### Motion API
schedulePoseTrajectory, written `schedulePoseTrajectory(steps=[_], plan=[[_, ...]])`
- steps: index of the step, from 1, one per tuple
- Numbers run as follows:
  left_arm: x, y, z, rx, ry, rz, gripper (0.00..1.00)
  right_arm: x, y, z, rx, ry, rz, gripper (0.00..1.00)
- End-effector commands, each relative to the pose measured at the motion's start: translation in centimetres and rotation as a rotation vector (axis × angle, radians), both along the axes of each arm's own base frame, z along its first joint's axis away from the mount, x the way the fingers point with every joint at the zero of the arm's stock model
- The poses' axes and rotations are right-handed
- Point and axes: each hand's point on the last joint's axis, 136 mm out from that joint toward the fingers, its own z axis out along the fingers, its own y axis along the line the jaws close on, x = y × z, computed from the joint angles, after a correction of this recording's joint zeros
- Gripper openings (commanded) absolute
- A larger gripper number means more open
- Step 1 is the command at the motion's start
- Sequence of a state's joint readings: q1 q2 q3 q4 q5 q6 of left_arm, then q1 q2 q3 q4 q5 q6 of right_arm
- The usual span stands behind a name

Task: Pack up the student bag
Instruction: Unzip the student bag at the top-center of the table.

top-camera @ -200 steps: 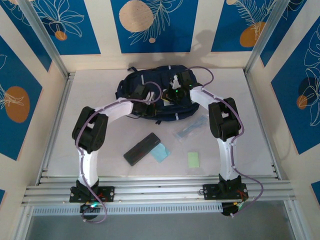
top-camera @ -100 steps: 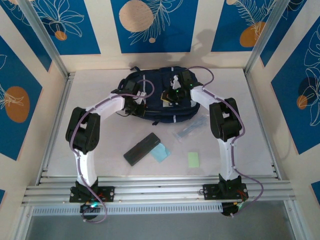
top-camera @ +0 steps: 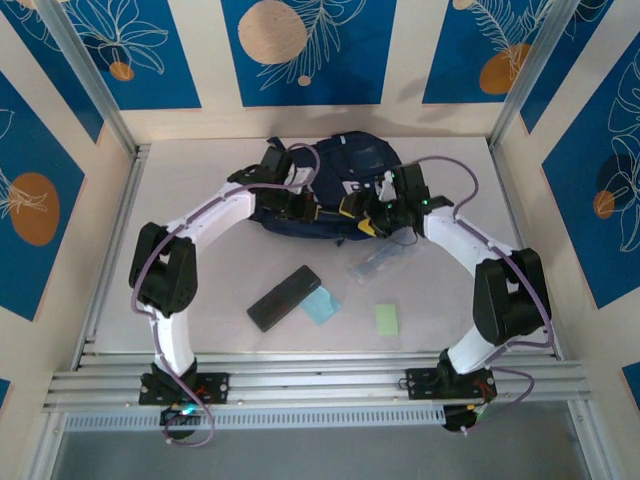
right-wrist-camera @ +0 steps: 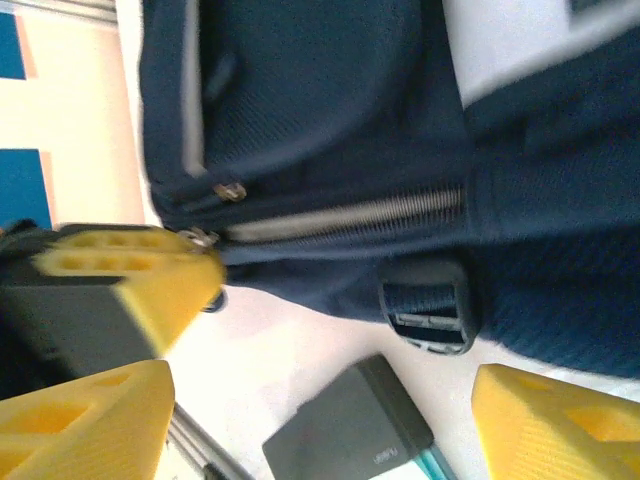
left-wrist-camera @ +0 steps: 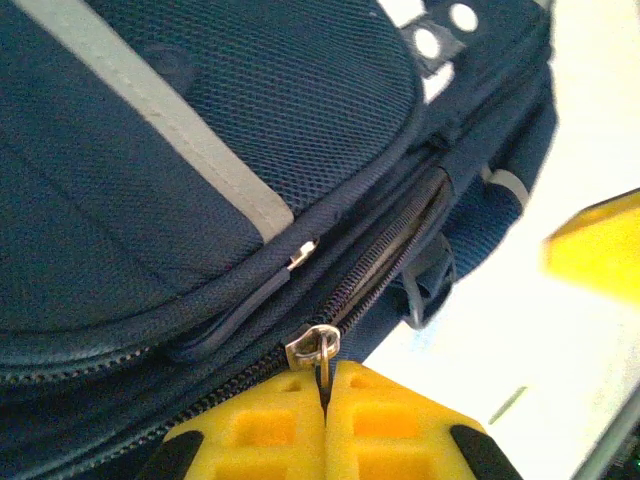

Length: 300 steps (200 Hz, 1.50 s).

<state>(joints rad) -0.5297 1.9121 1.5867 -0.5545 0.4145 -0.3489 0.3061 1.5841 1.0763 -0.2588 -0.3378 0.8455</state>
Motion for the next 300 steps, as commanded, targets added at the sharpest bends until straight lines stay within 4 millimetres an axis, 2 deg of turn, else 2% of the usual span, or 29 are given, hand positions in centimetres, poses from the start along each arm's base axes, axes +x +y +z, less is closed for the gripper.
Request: schedulePoseTrajectory(steps=[1, 41, 66, 73, 90, 92, 110, 134, 160, 174, 192, 205, 247, 259, 286, 300], plan=[[-0.4, -4.1, 5.4, -0.18, -0.063, -0.071, 0.0, -0.4, 1.0, 0.0, 0.131, 0.063, -0.073, 0.78], [-2.3, -5.9, 5.3, -0.181, -0.052, -0.123, 0.0, 2.6, 2.1, 0.4, 0.228, 0.03, -0.191, 0.78], [-3.2, -6.0, 4.6, -0.174, -0.025, -0.141, 0.0, 4.6, 1.9, -1.5, 0.212, 0.034, -0.294, 0.74], [-3.5, -6.1, 4.5, -0.177, -0.021, -0.149, 0.0, 5.1, 1.8, -2.3, 0.195, 0.038, -0.319, 0.62], [-3.8, -5.6, 4.3, -0.153, -0.028, -0.154, 0.0, 6.0, 1.6, -3.5, 0.192, 0.043, -0.343, 0.03], [-3.8, -5.4, 4.2, -0.143, -0.032, -0.153, 0.0, 6.0, 1.6, -3.7, 0.191, 0.044, -0.347, 0.0], [-3.0, -2.8, 2.9, -0.012, -0.066, -0.113, 0.0, 6.1, 1.0, -3.6, 0.186, 0.016, -0.343, 0.0], [-0.3, 3.5, 0.1, 0.187, -0.082, 0.008, 0.0, 5.2, 0.3, -2.3, 0.14, -0.04, -0.276, 0.0], [2.6, 10.0, -2.0, 0.35, -0.127, 0.129, 0.0, 4.0, 0.6, -1.1, 0.118, -0.073, -0.143, 0.0], [3.5, 11.7, -2.7, 0.374, -0.124, 0.157, 0.0, 3.6, 0.8, -0.7, 0.114, -0.083, -0.071, 0.0], [4.1, 12.5, -2.9, 0.364, -0.129, 0.162, 0.0, 3.5, 0.7, -0.5, 0.125, -0.092, 0.021, 0.0], [4.0, 12.4, -2.9, 0.363, -0.132, 0.146, 0.0, 3.5, 0.2, -0.4, 0.118, -0.093, 0.06, 0.0], [1.4, 9.2, -2.6, 0.195, -0.067, 0.078, 0.0, 4.4, -0.5, 0.5, 0.078, -0.116, 0.104, 0.0], [0.7, 8.0, -1.6, 0.146, -0.081, 0.068, 0.0, 4.6, -0.4, 0.7, 0.085, -0.107, 0.095, 0.0], [-0.5, 5.0, 1.9, 0.034, -0.151, 0.036, 0.0, 5.1, 0.0, 0.4, 0.12, -0.056, 0.05, 0.0], [-0.9, 3.5, 3.9, -0.05, -0.182, 0.03, 0.13, 5.1, 0.3, 0.2, 0.147, -0.04, 0.037, 0.0]])
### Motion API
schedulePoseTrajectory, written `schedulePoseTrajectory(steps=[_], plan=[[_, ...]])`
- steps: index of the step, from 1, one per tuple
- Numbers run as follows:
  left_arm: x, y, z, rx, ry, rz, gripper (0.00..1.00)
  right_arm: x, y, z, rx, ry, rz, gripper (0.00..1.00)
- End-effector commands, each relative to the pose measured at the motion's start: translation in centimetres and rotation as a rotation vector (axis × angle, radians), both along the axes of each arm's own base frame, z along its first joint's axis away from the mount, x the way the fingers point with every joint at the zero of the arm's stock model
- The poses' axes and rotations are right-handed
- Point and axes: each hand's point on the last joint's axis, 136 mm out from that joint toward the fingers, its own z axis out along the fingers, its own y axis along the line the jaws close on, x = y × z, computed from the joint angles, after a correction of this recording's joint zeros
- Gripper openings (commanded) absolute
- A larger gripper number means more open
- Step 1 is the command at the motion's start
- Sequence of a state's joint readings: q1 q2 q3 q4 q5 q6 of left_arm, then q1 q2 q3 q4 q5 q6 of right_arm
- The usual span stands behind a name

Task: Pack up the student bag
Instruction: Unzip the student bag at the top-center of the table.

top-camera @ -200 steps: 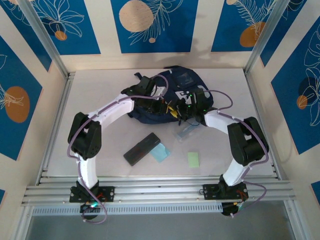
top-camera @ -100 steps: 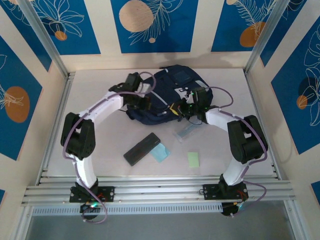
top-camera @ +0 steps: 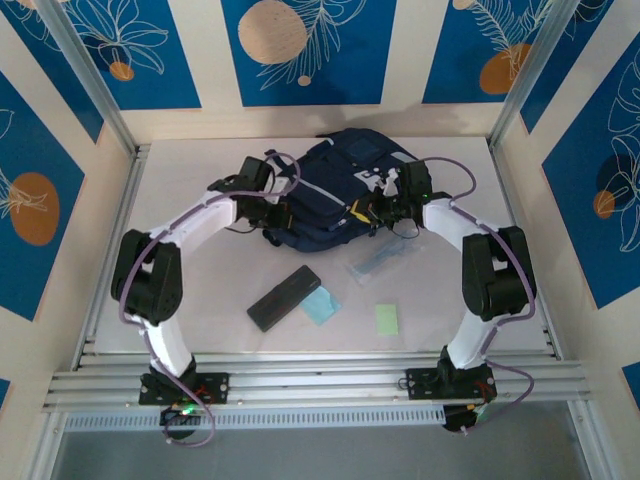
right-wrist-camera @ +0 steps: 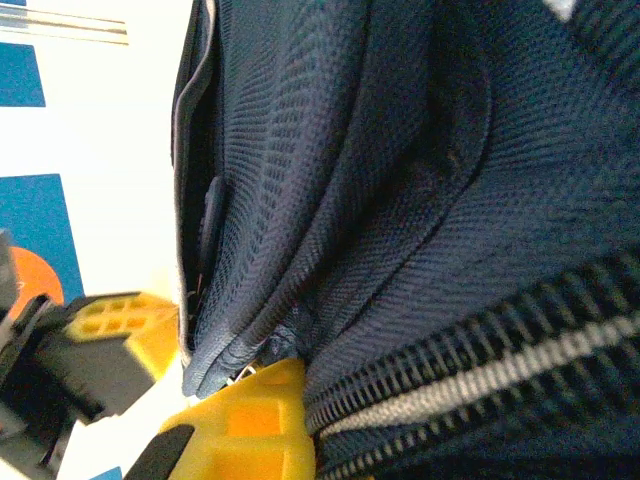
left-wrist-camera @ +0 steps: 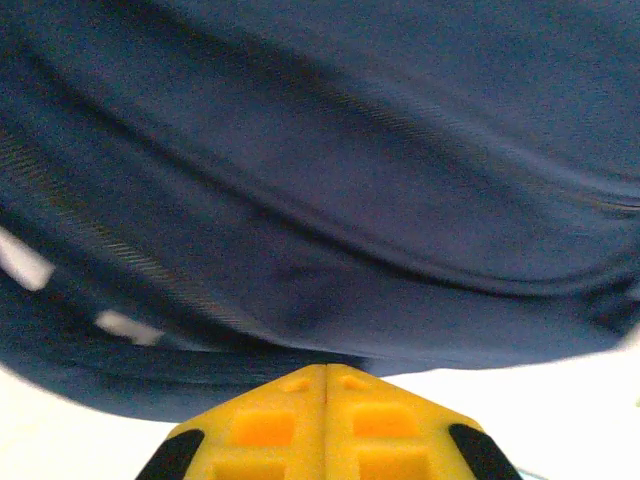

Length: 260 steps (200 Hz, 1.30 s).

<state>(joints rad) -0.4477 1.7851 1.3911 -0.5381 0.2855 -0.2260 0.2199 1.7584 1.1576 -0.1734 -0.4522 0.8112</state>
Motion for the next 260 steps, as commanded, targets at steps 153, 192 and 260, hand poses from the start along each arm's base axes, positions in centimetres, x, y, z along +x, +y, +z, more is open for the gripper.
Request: schedulePoseTrajectory(steps=[153, 192, 260], plan=[[-2.6, -10.7, 1.0, -0.322, 0.077, -0.15, 0.4, 1.4, 2.7, 3.3, 0.131, -0.071, 0.006, 0.0], [-2.0, -12.4, 0.0, -0.343, 0.105, -0.168, 0.4, 1.3, 3.2, 3.3, 0.134, -0.071, 0.018, 0.0], [-0.1, -11.4, -2.3, -0.083, 0.014, -0.109, 0.41, 1.4, 3.4, 3.4, 0.143, -0.073, 0.014, 0.0]])
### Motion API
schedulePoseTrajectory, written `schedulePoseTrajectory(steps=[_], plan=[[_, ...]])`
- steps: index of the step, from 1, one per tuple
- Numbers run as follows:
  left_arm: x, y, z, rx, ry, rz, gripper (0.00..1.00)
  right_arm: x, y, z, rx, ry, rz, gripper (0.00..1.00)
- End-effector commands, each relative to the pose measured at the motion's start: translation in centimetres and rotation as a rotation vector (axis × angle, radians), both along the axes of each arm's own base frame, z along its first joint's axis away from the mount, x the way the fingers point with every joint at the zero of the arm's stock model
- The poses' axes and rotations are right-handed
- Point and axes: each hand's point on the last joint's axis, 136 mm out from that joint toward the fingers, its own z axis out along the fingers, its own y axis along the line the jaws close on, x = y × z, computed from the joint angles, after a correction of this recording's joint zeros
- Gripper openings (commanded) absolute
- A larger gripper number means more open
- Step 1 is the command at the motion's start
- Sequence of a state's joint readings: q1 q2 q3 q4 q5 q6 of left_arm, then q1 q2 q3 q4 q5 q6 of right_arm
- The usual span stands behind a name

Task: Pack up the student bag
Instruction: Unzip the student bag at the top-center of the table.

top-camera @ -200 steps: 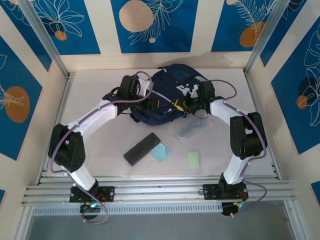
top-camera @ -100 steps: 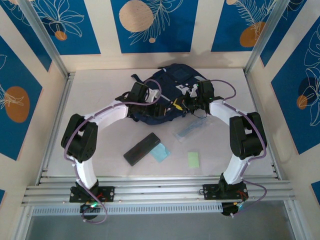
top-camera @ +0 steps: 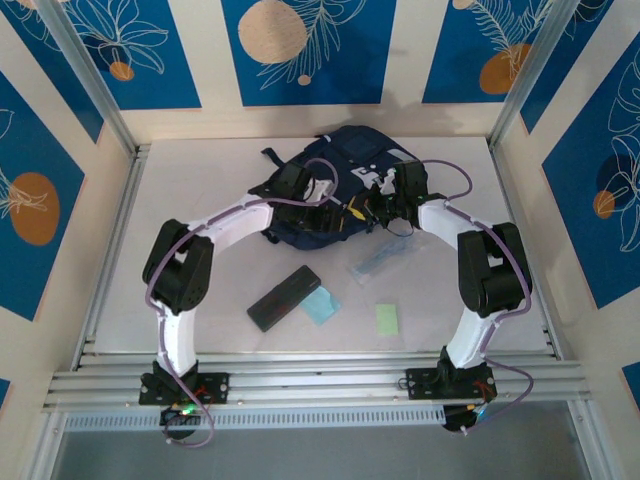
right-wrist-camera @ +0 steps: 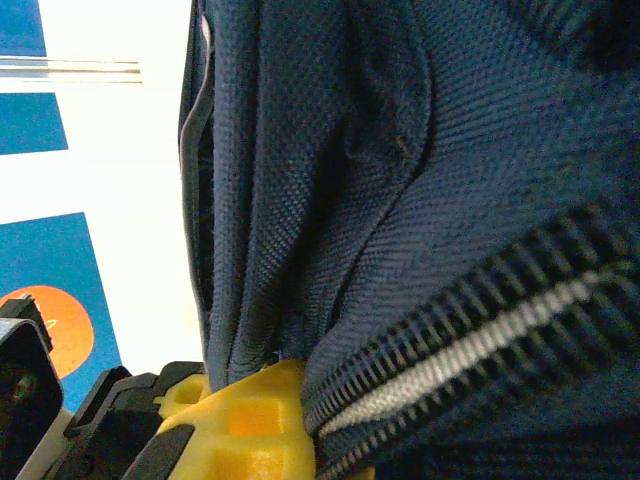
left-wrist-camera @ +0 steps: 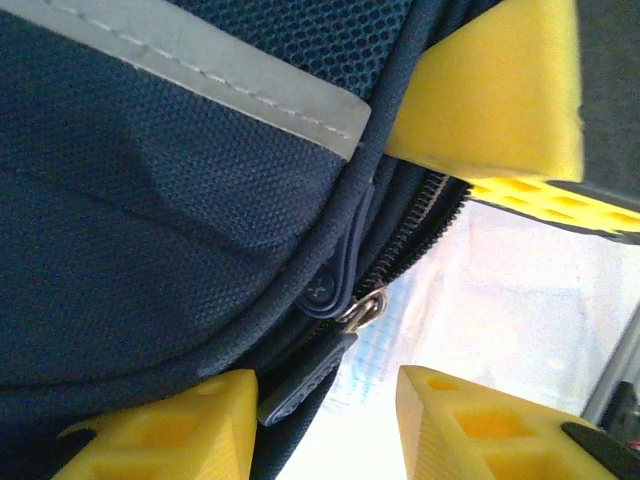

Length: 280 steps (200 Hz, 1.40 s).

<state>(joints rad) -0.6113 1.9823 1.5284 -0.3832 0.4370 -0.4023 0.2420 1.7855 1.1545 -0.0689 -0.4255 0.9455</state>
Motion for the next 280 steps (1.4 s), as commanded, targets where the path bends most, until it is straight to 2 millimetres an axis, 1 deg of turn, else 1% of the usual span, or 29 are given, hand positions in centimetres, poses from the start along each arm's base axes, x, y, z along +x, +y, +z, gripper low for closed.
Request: schedulePoseTrajectory(steps=[1, 24, 37, 44, 58, 76, 94, 111, 131, 147, 162, 191, 214, 236, 254, 264, 280], plan=[[0.9, -0.1, -1.4, 0.12, -0.08, 0.009, 0.41, 0.1, 2.4, 3.4, 0.094, -0.1, 0.082, 0.0], [2.0, 0.4, -2.0, 0.21, -0.167, 0.028, 0.41, 0.0, 2.6, 3.6, 0.101, -0.104, 0.084, 0.0], [2.4, 0.0, -2.3, 0.21, -0.188, 0.024, 0.4, 0.0, 2.7, 3.6, 0.105, -0.102, 0.085, 0.0], [2.5, -0.4, -2.3, 0.198, -0.19, 0.021, 0.38, 0.0, 2.7, 3.6, 0.108, -0.102, 0.086, 0.0], [2.6, -1.0, -2.6, 0.174, -0.184, 0.014, 0.27, -0.1, 2.7, 3.6, 0.11, -0.101, 0.085, 0.0], [2.6, -1.7, -2.3, 0.135, -0.169, 0.006, 0.14, -0.2, 2.7, 3.4, 0.108, -0.099, 0.087, 0.0], [2.5, -2.0, -1.5, 0.09, -0.157, 0.008, 0.0, -0.3, 2.6, 3.2, 0.1, -0.096, 0.087, 0.0], [2.6, -1.7, -0.5, 0.043, -0.144, 0.024, 0.0, -0.4, 2.3, 2.9, 0.086, -0.097, 0.088, 0.0], [3.1, 0.2, 0.5, 0.068, -0.154, 0.048, 0.0, -0.6, 1.6, 2.3, 0.047, -0.096, 0.084, 0.0], [3.2, 2.5, 0.4, 0.168, -0.161, 0.046, 0.0, -0.8, 0.9, 1.8, 0.009, -0.096, 0.083, 0.0], [3.1, 4.2, 0.4, 0.231, -0.151, 0.04, 0.0, -0.9, 0.4, 1.5, -0.018, -0.094, 0.084, 0.0], [3.0, 5.7, 0.9, 0.231, -0.104, 0.051, 0.0, -1.0, 0.4, 1.5, -0.042, -0.101, 0.107, 0.0], [3.3, 6.2, 1.9, 0.255, -0.098, 0.057, 0.0, -1.1, 0.4, 1.1, -0.093, -0.102, 0.127, 0.0], [3.3, 6.2, 2.5, 0.267, -0.079, 0.053, 0.0, -1.1, -0.1, 0.0, -0.198, -0.11, 0.13, 0.0], [2.9, 6.0, 2.8, 0.273, -0.038, 0.035, 0.0, -1.0, -0.6, -0.7, -0.276, -0.121, 0.128, 0.0], [2.8, 5.8, 2.8, 0.268, -0.028, 0.022, 0.0, -1.0, -0.8, -0.9, -0.289, -0.124, 0.126, 0.0], [2.8, 6.1, 2.4, 0.294, -0.029, 0.015, 0.0, -0.9, -0.6, -0.7, -0.283, -0.131, 0.129, 0.0]])
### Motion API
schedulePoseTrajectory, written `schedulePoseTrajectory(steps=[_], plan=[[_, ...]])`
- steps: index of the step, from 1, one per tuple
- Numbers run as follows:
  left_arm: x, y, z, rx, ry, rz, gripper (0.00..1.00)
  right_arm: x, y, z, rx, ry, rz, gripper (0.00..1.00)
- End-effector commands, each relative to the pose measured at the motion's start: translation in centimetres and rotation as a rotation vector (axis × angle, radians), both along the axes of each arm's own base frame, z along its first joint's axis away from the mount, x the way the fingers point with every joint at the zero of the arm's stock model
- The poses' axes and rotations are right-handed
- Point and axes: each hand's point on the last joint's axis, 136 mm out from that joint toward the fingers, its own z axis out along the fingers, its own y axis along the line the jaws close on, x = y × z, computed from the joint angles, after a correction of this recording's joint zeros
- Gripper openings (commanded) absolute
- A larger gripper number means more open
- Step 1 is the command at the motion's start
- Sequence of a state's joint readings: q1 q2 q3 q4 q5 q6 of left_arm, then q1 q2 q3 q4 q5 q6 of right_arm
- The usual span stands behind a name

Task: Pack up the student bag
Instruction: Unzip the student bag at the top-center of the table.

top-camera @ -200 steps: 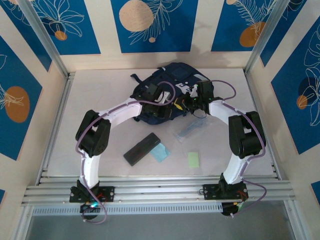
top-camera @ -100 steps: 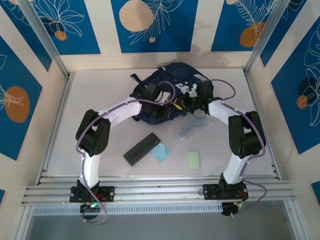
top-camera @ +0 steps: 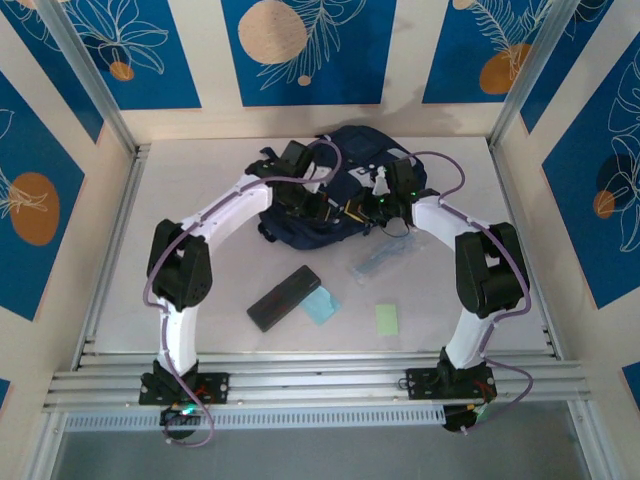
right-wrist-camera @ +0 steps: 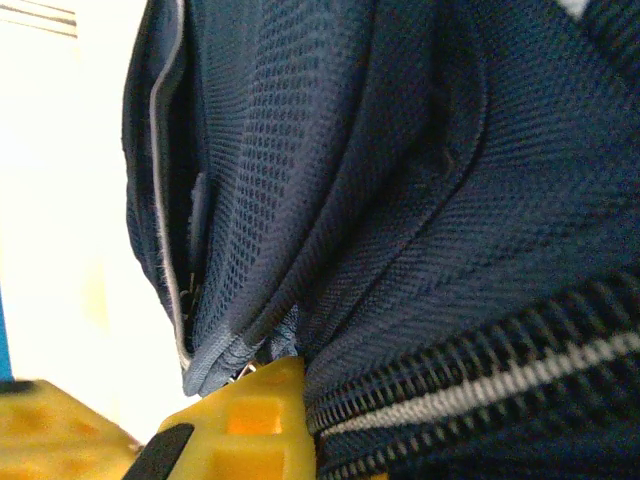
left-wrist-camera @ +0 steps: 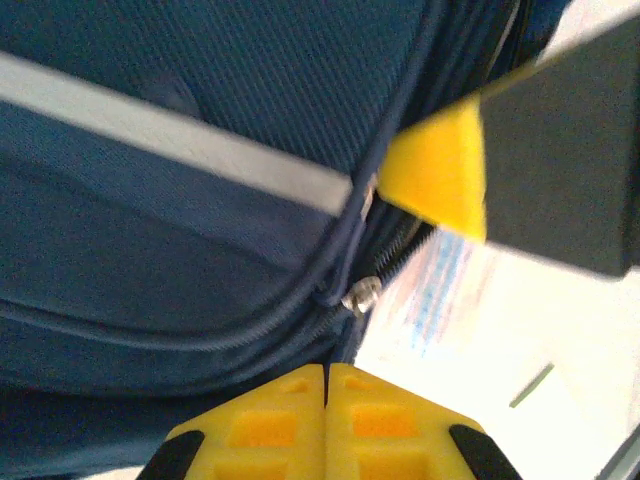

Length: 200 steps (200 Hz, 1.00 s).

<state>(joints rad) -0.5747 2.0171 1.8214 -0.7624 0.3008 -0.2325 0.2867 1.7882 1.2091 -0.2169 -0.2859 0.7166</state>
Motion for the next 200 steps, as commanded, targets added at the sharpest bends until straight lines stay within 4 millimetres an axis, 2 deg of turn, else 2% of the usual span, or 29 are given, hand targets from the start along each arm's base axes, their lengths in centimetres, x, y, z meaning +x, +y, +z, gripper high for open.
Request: schedulePoseTrajectory(steps=[1, 22, 38, 65, 90, 106, 160, 200], plan=[[0.8, 2.7, -1.4, 0.099, 0.033, 0.039, 0.0, -0.4, -0.5, 0.5, -0.071, -0.036, 0.04, 0.0], [0.4, 2.4, -2.5, 0.088, 0.059, 0.019, 0.0, -0.2, -0.2, 1.1, -0.054, -0.045, 0.044, 0.0], [-0.4, 1.2, -3.2, 0.028, 0.101, -0.012, 0.0, 0.0, 0.1, 1.5, -0.041, -0.051, 0.048, 0.0], [-1.3, -0.8, -3.2, -0.078, 0.101, -0.037, 0.0, 0.0, 0.5, 2.0, -0.004, -0.05, 0.053, 0.0], [-1.6, -2.3, -2.6, -0.214, 0.078, -0.015, 0.26, -0.1, 0.8, 2.4, 0.037, -0.046, 0.052, 0.0], [-1.4, -2.5, -2.6, -0.25, 0.054, 0.002, 0.34, -0.2, 1.0, 2.5, 0.056, -0.043, 0.054, 0.0], [-1.4, -3.3, -4.9, -0.288, 0.09, -0.002, 0.36, -0.2, 1.5, 2.9, 0.094, -0.042, 0.06, 0.0], [-1.1, -4.5, -2.8, -0.368, 0.029, -0.026, 0.38, -0.3, 1.8, 2.9, 0.105, -0.04, 0.064, 0.0]])
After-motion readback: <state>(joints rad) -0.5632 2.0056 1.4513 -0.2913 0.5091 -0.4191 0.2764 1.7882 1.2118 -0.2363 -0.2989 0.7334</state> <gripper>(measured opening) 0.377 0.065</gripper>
